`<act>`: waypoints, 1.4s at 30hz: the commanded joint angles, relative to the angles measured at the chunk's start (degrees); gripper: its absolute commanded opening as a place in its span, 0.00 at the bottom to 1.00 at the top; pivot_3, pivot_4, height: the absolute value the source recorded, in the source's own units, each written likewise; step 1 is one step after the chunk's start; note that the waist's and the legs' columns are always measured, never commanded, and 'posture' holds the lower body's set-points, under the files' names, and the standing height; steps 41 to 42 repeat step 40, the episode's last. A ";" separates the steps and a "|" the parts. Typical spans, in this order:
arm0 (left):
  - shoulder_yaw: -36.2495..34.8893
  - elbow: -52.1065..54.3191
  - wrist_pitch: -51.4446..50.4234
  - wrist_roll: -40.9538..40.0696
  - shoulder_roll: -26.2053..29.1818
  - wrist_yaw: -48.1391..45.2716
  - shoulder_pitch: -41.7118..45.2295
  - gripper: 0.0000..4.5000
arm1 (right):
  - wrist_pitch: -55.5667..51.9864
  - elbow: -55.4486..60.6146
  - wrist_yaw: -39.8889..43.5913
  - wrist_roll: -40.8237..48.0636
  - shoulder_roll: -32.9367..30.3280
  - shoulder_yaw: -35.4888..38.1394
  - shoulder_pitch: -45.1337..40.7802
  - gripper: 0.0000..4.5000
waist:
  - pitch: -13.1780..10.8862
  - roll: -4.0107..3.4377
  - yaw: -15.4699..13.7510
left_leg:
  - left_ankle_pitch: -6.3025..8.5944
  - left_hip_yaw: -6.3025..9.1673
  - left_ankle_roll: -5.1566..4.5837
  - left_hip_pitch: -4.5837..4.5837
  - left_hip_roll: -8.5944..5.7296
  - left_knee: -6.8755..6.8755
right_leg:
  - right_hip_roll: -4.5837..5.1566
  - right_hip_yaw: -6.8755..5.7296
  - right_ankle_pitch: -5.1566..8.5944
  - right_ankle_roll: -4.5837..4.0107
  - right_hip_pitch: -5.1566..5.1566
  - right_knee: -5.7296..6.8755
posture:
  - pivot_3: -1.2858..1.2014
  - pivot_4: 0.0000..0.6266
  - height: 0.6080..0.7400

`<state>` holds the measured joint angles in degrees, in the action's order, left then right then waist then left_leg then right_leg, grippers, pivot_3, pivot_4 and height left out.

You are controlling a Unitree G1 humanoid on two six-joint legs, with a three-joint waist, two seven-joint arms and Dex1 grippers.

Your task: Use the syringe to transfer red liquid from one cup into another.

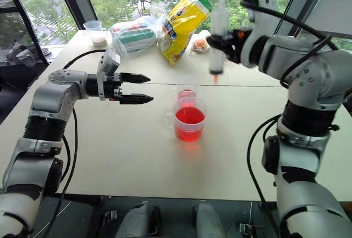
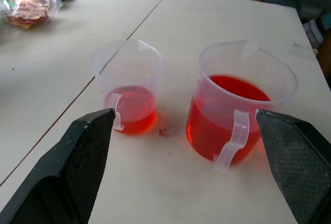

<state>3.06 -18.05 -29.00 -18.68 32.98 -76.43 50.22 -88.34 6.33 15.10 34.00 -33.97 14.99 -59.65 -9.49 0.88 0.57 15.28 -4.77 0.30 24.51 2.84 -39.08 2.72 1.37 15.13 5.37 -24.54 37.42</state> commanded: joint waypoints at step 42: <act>-4.70 19.82 -16.67 -14.32 9.57 3.72 -9.85 1.00 | 0.00 34.05 23.68 26.27 -28.37 20.79 36.01 0.99 | -0.02 -0.01 0.08 | 0.08 0.09 -0.13 0.02 0.04 0.07 | -0.08 0.05 -0.01 0.06 0.02 -0.18 | 0.52 0.24 1.00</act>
